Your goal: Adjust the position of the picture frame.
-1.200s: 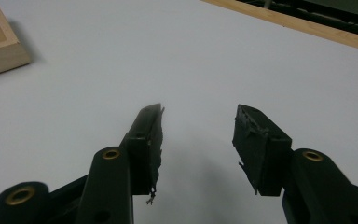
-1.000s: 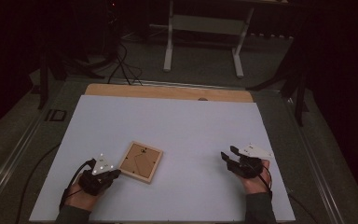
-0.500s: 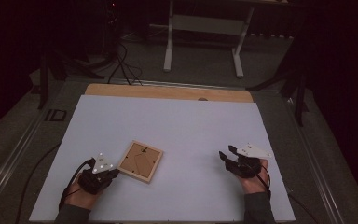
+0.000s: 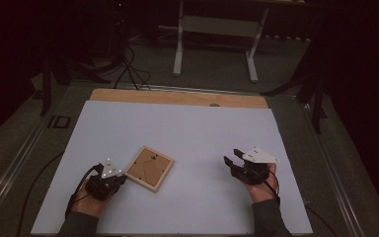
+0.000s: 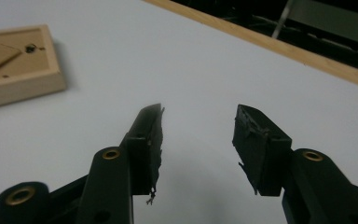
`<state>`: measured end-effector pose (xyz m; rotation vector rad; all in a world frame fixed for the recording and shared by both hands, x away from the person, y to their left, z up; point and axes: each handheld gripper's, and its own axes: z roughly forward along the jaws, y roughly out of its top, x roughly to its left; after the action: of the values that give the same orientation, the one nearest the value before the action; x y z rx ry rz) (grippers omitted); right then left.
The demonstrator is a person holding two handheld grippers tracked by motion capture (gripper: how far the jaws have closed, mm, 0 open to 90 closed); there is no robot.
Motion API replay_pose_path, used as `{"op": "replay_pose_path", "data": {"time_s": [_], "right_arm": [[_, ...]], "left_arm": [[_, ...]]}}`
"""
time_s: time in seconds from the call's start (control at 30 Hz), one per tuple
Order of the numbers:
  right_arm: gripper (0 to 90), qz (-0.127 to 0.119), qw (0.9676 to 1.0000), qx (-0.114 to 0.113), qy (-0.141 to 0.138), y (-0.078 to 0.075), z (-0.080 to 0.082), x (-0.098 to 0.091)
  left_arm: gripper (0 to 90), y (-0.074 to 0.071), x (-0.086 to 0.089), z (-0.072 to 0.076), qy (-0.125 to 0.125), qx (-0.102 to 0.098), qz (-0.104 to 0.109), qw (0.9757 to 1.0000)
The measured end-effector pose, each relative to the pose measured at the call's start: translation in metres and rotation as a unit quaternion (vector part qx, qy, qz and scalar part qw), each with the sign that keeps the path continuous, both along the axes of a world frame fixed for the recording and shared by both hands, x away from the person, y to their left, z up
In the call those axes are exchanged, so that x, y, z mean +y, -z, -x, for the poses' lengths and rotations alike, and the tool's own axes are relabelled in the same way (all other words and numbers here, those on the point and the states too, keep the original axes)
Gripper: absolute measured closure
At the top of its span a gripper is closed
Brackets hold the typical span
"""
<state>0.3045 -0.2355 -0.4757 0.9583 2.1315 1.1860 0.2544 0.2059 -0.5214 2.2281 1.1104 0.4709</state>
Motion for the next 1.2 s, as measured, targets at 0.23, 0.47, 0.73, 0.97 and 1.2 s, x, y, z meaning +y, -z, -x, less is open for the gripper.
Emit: {"op": "replay_pose_path", "data": {"time_s": [0.23, 0.47, 0.73, 0.97, 1.2], "right_arm": [[56.0, 0.001, 0.9999, -0.004, -0.013, -0.005, -0.009, 0.017], [62.4, -0.009, 0.9998, 0.001, -0.019, -0.006, -0.021, 0.037], [74.3, 0.01, 0.9994, 0.006, -0.033, -0.003, -0.031, 0.061], [85.8, 0.035, 0.9986, 0.006, -0.038, 0.001, -0.041, 0.083], [89.0, 0.036, 0.9975, 0.029, -0.054, 0.01, -0.049, 0.1]], "left_arm": [[89.6, 0.002, -0.004, -0.012, 0.0, 0.005, 0.01, 0.9999], [89.6, 0.003, -0.005, -0.017, -0.004, 0.003, 0.01, 0.9999], [89.6, 0.007, -0.013, -0.024, -0.001, 0.013, 0.011, 0.9999], [89.6, 0.007, -0.024, -0.031, 0.005, 0.011, 0.007, 0.9999], [89.6, 0.007, -0.03, -0.037, 0.01, 0.01, 0.005, 0.9999]]}}
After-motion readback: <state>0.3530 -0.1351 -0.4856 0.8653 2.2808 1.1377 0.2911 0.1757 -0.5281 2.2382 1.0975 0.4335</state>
